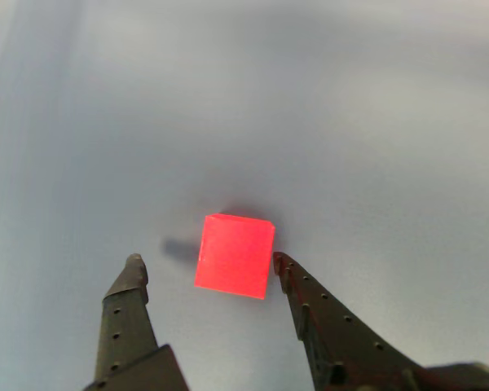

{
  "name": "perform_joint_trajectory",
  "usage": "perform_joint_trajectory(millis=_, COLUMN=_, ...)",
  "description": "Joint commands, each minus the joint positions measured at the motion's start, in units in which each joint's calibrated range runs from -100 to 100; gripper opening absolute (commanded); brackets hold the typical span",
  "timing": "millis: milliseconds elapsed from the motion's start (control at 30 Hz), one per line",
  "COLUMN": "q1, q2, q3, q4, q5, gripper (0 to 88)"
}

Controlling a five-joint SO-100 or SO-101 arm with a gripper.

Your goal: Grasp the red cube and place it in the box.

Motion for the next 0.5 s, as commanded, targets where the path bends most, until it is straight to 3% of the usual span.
perform_joint_trajectory(millis=0, q1=-0.66, q2=0.09, q3=-2.92, q4=-0.83, q5=-0.10, gripper=35.8)
perform_joint_trajectory(millis=467, q1=-1.23, q2=1.73, q3=-4.75, q4=-0.99, q5=-0.05, gripper=34.8)
